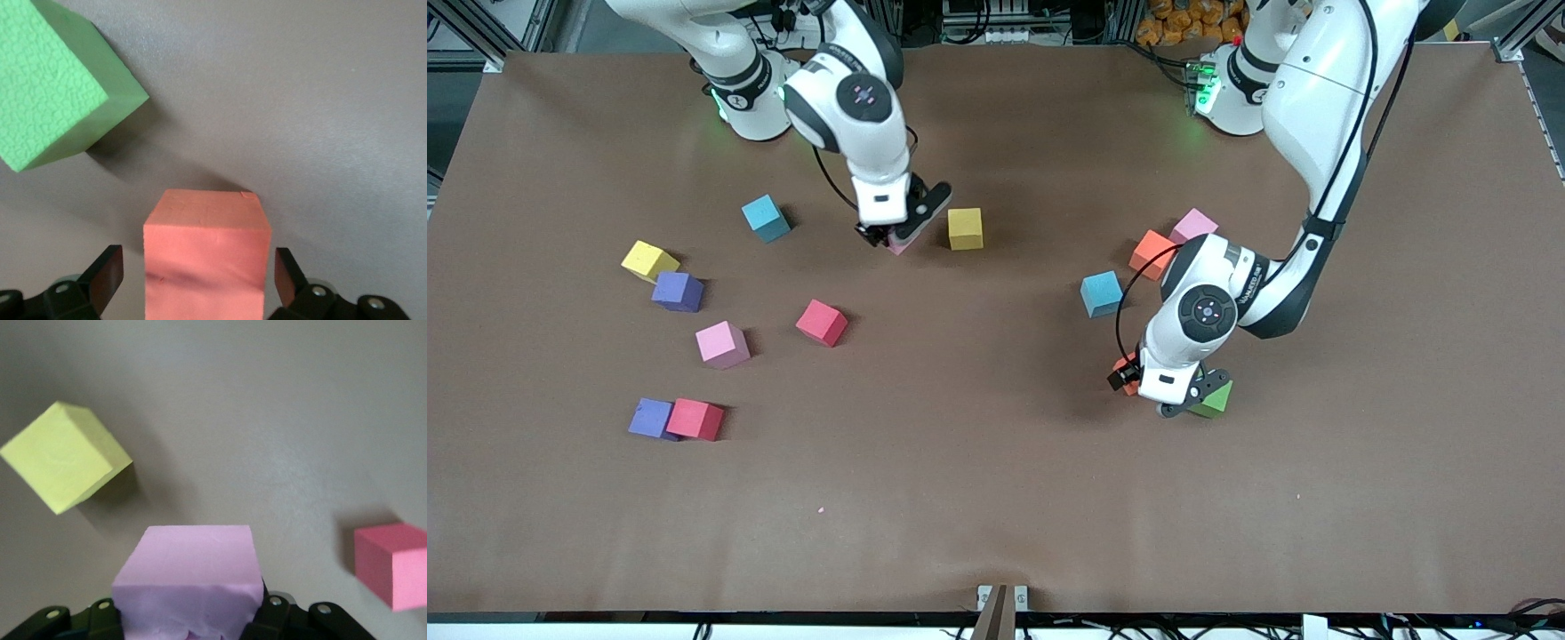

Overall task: Form number 2 with 11 blocks
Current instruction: 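Place lavender beside yellow with the right gripper while the left gripper grasps orange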

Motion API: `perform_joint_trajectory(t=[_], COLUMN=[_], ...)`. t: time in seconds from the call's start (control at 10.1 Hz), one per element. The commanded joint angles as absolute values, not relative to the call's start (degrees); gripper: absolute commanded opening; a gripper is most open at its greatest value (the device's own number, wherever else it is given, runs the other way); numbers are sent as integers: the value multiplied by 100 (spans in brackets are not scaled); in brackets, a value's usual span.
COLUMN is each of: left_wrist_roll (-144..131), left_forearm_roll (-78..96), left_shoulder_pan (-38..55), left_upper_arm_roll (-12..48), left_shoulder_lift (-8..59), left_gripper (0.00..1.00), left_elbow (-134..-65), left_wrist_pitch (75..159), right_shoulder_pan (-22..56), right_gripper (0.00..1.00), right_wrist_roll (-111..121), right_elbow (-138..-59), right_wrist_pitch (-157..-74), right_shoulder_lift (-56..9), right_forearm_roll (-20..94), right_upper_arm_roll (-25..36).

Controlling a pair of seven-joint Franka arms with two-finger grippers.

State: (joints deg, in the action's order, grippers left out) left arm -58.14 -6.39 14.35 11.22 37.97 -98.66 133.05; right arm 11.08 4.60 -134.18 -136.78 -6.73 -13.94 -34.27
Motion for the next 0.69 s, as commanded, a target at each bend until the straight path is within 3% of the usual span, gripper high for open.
perform_joint_trajectory(t=[0.0, 0.2, 0.3, 0.4, 0.6], left_wrist_roll=[-5933, -5924, -5880, -5880, -5932], left_forearm_roll=[-835, -835, -835, -835, -835], left_shoulder_pan=[1397, 1398, 1389, 1380, 1345], left_upper_arm_roll=[1187, 1187, 1187, 1187, 1187], left_shoulder_lift=[3884, 3885, 3885, 3876, 3815], left_gripper=[100, 100, 65, 40, 35], left_elbow=[-9923, -9914, -9914, -9914, -9905], left_wrist_pitch=[13395, 13395, 13395, 13395, 13368], right_shoulder_pan=[1221, 1476, 1477, 1442, 1397], right_gripper=[41, 40, 41, 42, 43], right_wrist_roll=[1167, 1204, 1213, 1230, 1712], right_elbow=[-13579, -13536, -13509, -13448, -13211], right_wrist_pitch=[-14166, -14352, -14457, -14632, -14660], right_shoulder_lift=[-1034, -1440, -1589, -1765, -2152], right_forearm_roll=[-1879, -2038, -2518, -2810, -2821], right_upper_arm_roll=[-3463, -3463, -3463, -3454, -3393])
